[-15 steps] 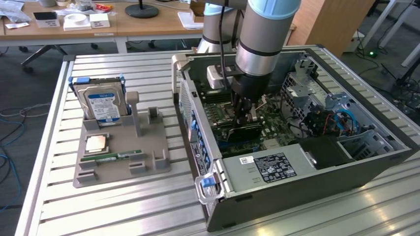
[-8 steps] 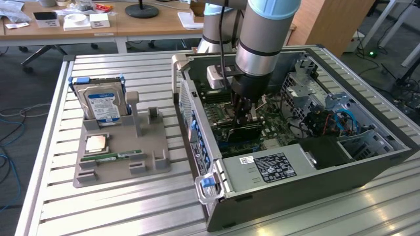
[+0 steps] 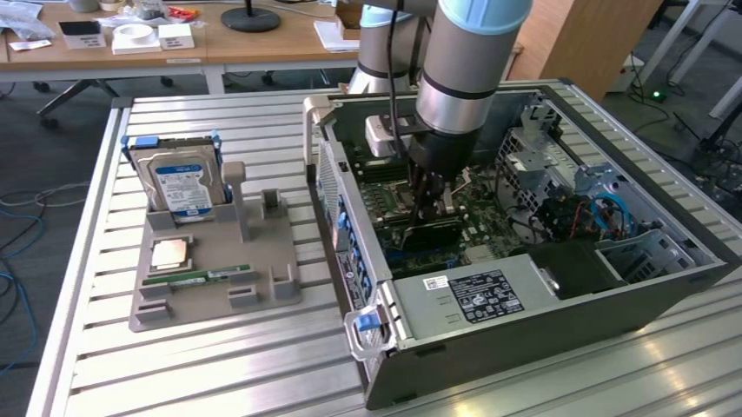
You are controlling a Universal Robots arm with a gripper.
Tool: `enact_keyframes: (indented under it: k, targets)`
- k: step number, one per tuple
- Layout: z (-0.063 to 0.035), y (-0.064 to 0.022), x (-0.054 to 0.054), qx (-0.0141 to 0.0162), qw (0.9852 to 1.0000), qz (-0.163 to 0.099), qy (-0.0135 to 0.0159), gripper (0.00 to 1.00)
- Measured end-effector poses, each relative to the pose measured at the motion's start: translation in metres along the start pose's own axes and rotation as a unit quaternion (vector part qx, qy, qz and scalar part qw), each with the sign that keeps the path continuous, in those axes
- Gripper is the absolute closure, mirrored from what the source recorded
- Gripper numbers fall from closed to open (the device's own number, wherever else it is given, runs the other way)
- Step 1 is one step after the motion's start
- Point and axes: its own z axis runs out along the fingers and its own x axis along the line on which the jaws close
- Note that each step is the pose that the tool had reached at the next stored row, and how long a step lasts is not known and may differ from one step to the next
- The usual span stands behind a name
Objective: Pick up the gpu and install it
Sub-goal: 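Press down on the gpu until it lock into place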
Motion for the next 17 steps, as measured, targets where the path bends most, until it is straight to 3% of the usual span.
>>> enact_keyframes:
  k: [17]
  targets:
    - [-0.0182, -0.0054, -0.001, -0.0002, 1.0, 0.0, 0.0006, 0.89]
